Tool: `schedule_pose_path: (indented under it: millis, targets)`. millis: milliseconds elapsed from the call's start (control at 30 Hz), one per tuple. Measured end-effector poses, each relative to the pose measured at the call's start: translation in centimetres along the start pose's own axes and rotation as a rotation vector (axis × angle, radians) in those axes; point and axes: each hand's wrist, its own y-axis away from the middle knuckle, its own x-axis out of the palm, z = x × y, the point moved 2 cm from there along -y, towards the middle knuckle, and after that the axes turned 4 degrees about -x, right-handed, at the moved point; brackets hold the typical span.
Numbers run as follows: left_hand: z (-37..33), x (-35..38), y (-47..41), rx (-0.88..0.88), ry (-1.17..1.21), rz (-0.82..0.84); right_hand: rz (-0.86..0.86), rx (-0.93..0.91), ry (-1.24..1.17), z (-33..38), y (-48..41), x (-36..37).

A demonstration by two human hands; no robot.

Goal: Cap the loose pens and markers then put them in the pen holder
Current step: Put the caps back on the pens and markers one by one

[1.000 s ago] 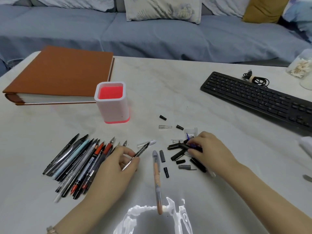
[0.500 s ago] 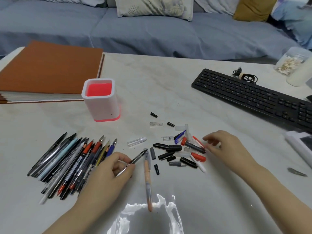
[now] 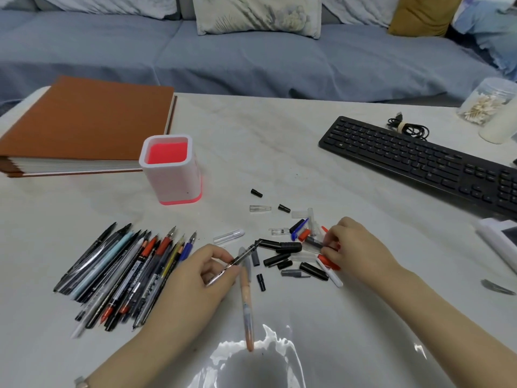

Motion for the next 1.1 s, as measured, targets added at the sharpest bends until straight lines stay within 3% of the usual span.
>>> schedule_pose_path:
  millis: [133,300,467,800,1100]
  targets:
    - [-0.1,-0.3,0.2,-0.010,0.040,0.000,-0.084,-0.050,-0.148,1.1,1.2,-1.1]
    - [-0.3,-0.5,0.7,-0.002,0.110,0.041,-0.199,-0.018,-0.860,4.9,3.7,-2.6]
    - [-0.1,-1.0,1.1,0.013,0.161,0.070,-0.173,0.095,-1.260,7.3,4.1,-2.6]
    - [0.1,-1.8,1.5,0.036,0.142,0.082,-0.096,0.168,-1.399,8.5,3.7,-1.5]
    - [-0.7,-1.3,2.7,0.032,0.215,0.064,0.096,0.059,-1.471,10.3,4.7,0.0]
